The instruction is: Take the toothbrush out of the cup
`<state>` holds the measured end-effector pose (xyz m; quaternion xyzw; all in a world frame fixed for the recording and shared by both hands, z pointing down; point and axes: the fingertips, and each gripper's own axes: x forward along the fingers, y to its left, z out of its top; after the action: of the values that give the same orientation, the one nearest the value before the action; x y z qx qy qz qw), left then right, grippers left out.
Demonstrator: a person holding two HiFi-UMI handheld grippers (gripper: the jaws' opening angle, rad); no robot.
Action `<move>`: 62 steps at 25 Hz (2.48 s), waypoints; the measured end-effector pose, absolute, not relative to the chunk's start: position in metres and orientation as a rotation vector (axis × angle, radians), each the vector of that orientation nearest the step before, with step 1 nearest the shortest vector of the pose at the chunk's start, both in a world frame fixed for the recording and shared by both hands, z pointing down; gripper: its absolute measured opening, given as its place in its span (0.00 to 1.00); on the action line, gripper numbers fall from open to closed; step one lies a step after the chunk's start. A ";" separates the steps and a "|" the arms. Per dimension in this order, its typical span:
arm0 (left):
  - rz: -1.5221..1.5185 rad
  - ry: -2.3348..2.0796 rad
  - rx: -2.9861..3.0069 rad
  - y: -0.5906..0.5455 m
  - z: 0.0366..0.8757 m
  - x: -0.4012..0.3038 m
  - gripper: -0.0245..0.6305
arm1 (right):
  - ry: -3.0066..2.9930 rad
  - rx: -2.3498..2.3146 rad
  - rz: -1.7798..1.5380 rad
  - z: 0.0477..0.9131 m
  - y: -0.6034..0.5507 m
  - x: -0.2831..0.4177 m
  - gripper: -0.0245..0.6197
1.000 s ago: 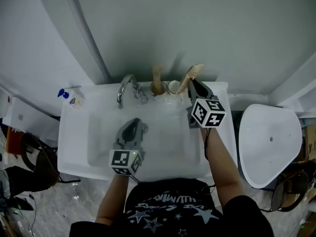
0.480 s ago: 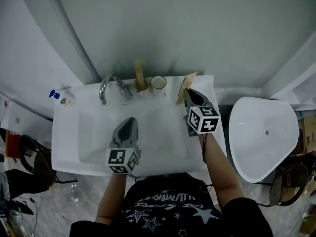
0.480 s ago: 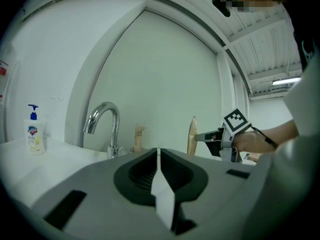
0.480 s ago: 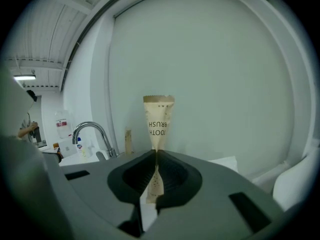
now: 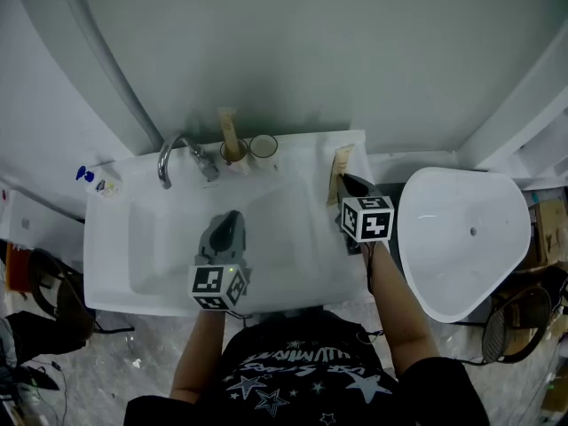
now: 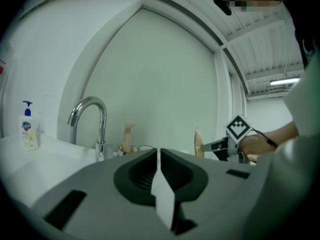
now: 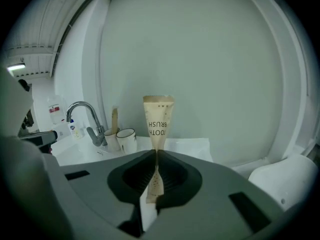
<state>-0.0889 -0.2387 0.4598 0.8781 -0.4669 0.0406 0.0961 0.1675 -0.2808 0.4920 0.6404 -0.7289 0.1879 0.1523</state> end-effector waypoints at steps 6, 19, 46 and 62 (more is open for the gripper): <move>0.130 -1.375 2.605 -0.240 0.462 -0.075 0.08 | -1.985 1.809 0.581 0.517 -0.272 0.196 0.08; 0.154 -1.409 2.570 -0.251 0.469 -0.066 0.08 | -1.893 1.801 0.688 0.554 -0.294 0.227 0.08; 0.217 -1.452 2.488 -0.262 0.492 -0.074 0.08 | -1.742 1.781 0.816 0.619 -0.321 0.249 0.09; 0.207 -1.452 2.493 -0.260 0.490 -0.080 0.08 | -1.818 1.760 0.715 0.608 -0.318 0.234 0.25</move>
<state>-0.0802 -0.2603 0.4899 0.8553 -0.4979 0.0709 0.1242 0.2340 -0.3184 0.6081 0.6474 -0.6689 0.2631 0.2533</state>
